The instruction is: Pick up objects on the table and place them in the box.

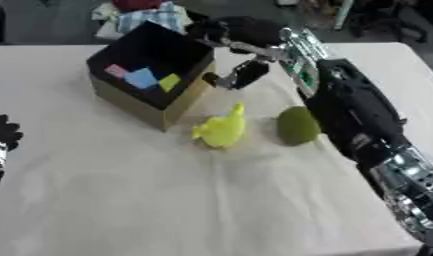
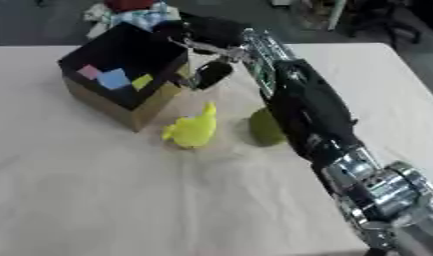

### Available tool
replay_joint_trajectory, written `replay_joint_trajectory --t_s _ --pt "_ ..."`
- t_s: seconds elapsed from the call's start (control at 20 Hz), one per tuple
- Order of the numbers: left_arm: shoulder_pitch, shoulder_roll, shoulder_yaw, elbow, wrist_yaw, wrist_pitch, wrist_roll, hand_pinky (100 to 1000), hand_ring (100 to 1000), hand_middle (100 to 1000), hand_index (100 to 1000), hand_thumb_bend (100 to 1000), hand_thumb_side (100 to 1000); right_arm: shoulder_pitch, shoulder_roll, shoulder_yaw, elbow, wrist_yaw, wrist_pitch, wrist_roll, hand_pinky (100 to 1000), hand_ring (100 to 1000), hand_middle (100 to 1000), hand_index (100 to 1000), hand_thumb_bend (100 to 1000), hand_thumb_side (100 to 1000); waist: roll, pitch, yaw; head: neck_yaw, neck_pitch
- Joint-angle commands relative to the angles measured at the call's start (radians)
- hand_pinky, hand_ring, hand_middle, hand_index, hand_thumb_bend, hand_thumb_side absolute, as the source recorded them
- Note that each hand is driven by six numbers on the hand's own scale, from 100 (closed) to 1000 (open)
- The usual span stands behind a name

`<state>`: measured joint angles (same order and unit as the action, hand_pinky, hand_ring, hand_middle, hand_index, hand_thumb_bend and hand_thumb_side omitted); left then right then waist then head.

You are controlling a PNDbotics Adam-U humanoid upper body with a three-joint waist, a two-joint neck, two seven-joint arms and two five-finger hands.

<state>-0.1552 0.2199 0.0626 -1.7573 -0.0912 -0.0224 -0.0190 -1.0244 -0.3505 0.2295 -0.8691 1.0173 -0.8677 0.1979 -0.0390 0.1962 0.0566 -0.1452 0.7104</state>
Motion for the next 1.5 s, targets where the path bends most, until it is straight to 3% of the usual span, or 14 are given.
replay_joint_trajectory --t_s 0.05,0.3,0.7,1.1,1.5 --pt "-0.006 0.025 0.013 -0.021 -0.004 -0.001 0.008 827 761 708 847 100 662 0.017 -0.079 0.051 -0.035 -0.057 -0.035 0.046 843 914 962 1000 187 752 -0.008 -0.005 -0.001 0.007 -0.013" --pt "-0.007 0.024 0.012 -0.022 -0.004 0.000 0.008 827 761 708 848 100 662 0.065 -0.090 0.104 -0.035 -0.108 -0.039 0.119 841 914 960 1000 186 790 -0.007 -0.004 -0.003 0.006 -0.014" --pt "-0.009 0.022 0.013 -0.023 -0.004 0.000 0.009 827 760 708 848 100 662 0.081 -0.062 0.055 0.020 -0.073 -0.039 0.225 836 913 949 995 225 784 -0.004 -0.005 0.000 0.009 -0.017" --pt "-0.010 0.019 0.011 -0.022 -0.003 0.000 0.008 827 760 707 848 100 662 0.081 -0.017 0.018 0.058 -0.021 -0.037 0.236 828 900 924 984 211 762 0.002 -0.006 0.001 0.009 -0.013" --pt "-0.012 0.015 0.008 -0.022 -0.002 -0.001 0.006 828 759 707 848 100 662 0.080 0.046 0.021 0.087 0.056 -0.039 0.233 827 900 910 974 221 763 0.006 -0.007 0.007 0.001 -0.010"
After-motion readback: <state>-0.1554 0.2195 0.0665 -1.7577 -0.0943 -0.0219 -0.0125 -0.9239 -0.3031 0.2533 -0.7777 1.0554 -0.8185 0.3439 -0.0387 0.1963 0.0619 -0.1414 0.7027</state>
